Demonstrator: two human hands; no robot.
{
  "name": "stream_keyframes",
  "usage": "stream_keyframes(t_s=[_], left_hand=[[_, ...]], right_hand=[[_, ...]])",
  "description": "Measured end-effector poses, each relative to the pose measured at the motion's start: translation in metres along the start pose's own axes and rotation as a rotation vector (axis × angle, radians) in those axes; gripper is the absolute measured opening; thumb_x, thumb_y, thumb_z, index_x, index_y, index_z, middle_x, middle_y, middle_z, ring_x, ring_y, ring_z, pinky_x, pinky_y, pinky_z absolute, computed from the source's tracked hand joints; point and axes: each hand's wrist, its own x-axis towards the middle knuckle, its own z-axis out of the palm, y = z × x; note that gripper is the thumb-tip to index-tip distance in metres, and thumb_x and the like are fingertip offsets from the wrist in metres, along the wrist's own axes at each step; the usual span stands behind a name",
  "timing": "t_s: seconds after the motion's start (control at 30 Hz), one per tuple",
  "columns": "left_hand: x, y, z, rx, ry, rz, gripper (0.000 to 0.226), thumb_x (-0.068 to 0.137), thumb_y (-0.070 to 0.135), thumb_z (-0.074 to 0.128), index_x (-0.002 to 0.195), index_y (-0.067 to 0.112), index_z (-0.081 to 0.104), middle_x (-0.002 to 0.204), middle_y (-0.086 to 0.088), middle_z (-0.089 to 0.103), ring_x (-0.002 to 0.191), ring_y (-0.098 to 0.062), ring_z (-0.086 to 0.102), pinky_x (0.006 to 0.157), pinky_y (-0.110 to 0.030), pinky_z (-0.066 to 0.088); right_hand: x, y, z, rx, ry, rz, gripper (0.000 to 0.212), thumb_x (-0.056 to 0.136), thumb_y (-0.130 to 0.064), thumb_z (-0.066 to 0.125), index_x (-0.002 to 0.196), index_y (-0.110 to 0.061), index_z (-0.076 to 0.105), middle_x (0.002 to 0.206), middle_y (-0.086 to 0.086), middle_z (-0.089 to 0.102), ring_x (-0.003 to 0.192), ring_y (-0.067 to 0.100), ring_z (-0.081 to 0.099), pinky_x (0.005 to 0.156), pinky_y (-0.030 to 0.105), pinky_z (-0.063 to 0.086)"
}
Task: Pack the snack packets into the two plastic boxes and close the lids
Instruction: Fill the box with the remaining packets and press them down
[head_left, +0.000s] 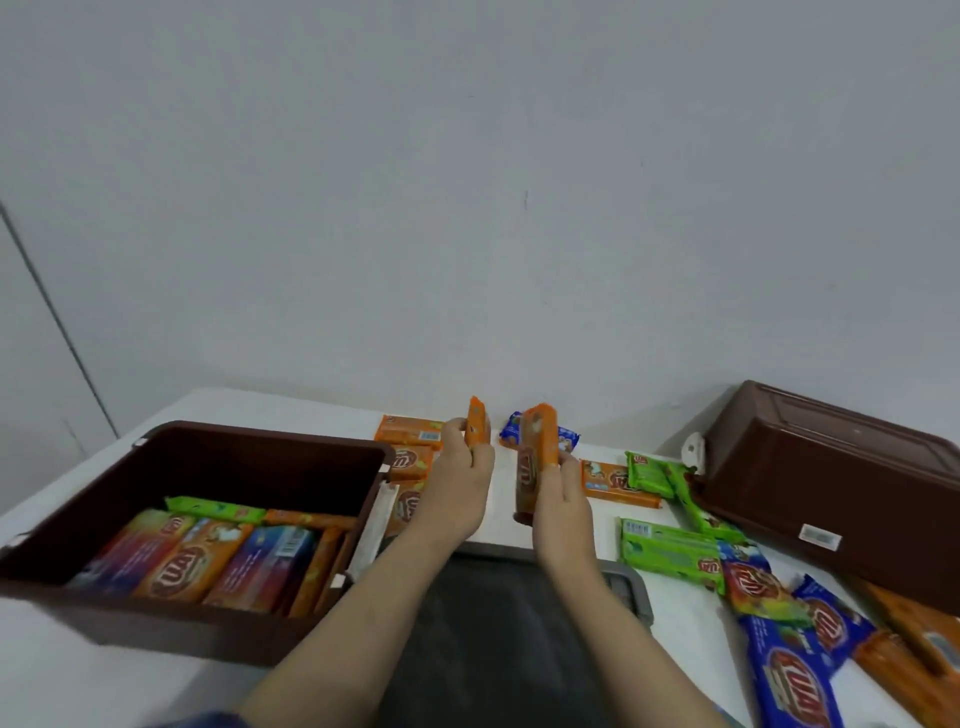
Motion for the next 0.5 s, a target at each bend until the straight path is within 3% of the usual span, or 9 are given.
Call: stream_keyframes(t_s=[0.1,0.2,0.27,0.37,0.5], left_hand=[[-0.015,0.016,-0.031,-0.077,-0.021,0.053,0.024,0.098,0.029,0.041,0.122,0.027,0.038,0.089,0.009,0.059,0.077,-0.006,0.06,0.069,-0.032,0.054],[-0.025,0.022,-0.075,-0.054,-0.108,0.117,0.026,0.099,0.037,0.045,0.123,0.032,0.04,0.106,0.014,0.06,0.095,-0.003,0.063,0.079,-0.025,0.054],[-0.026,0.02,-0.113,-0.059,-0.132,0.144,0.021,0.099,0.036,0.046,0.12,0.035,0.046,0.107,0.014,0.063,0.096,-0.001,0.063,0.081,-0.025,0.053],[-0.022,0.007,-0.168,0.027,-0.111,0.174,0.018,0.098,0.03,0.047,0.113,0.039,0.051,0.105,0.017,0.063,0.093,0.004,0.06,0.079,-0.021,0.049],[-0.009,-0.024,-0.211,0.233,-0.103,0.211,0.025,0.099,0.025,0.046,0.123,0.028,0.05,0.116,0.005,0.052,0.107,-0.008,0.051,0.09,-0.027,0.04]], right_hand=[[-0.025,-0.026,0.018,0.249,-0.057,-0.012,0.02,0.105,-0.026,0.035,0.119,-0.023,0.049,0.103,-0.005,0.062,0.095,0.017,0.065,0.074,0.036,0.06],[-0.043,-0.044,0.036,0.174,-0.092,-0.131,0.013,0.101,-0.032,0.045,0.113,-0.036,0.048,0.105,-0.019,0.063,0.101,0.003,0.064,0.076,0.016,0.055],[-0.054,-0.055,0.05,0.152,-0.146,-0.199,0.016,0.101,-0.029,0.048,0.112,-0.04,0.049,0.099,-0.024,0.066,0.097,-0.005,0.064,0.071,0.009,0.05],[-0.066,-0.066,0.077,0.145,-0.233,-0.227,0.02,0.099,-0.023,0.052,0.113,-0.037,0.053,0.101,-0.023,0.068,0.095,-0.003,0.066,0.074,0.016,0.055],[-0.08,-0.065,0.12,0.066,-0.242,-0.198,0.023,0.097,-0.019,0.056,0.11,-0.037,0.053,0.098,-0.026,0.067,0.096,-0.002,0.065,0.077,0.023,0.057]])
